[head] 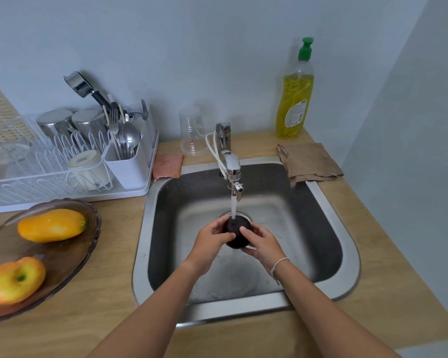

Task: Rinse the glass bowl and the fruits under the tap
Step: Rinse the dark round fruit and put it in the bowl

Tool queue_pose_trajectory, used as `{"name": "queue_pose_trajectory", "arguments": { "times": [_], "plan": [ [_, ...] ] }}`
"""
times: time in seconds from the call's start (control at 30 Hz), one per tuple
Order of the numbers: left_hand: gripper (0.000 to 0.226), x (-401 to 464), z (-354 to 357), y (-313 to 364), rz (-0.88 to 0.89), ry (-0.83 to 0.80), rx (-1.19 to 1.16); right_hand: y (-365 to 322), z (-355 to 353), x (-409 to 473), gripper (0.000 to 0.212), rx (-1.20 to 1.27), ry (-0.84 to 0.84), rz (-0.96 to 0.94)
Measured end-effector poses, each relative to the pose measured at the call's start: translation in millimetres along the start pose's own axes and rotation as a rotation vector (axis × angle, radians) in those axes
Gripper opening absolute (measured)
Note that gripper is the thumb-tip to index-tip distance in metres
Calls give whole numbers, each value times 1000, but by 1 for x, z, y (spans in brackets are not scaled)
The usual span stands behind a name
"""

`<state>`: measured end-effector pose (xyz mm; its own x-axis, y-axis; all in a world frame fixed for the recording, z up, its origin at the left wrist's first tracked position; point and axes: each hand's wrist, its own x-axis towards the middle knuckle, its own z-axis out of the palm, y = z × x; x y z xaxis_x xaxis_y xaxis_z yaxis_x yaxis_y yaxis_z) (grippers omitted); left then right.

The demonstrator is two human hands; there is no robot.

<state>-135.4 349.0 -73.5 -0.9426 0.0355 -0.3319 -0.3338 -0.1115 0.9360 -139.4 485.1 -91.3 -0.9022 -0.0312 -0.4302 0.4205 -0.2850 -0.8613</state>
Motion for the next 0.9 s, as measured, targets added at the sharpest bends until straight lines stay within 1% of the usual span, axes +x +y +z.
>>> {"name": "queue_pose_trajectory", "arguments": {
  "times": [0.07, 0.23, 0.37, 0.43, 0.57, 0.67, 0.9],
  "plan": [
    [45, 1, -2, 2, -11, 12, -21, 0, -3, 0, 40, -43, -2, -20],
    [33, -1, -12, 1, -34, -2, -120, -1, -3, -5, 42, -220, -19, -140],
    [34, -5, -17, -5, -40, -29, -155, -2, 0, -8, 30, -183, -37, -166],
    [35, -7, -21, -3, -33, -35, -146, -1, 2, -11, 28, -174, -45, -183],
    [38, -11, -37, 8, -12, -57, -103, 2, 9, -19, 34, -237, -82, -239],
    [38, -14, -47, 15, 4, -91, -45, 3, 16, -25, 37, -293, -63, -334],
    [37, -26, -60, 12, 72, -64, -58, 6, 32, -36, 43, -383, -52, -438]
  ]
}}
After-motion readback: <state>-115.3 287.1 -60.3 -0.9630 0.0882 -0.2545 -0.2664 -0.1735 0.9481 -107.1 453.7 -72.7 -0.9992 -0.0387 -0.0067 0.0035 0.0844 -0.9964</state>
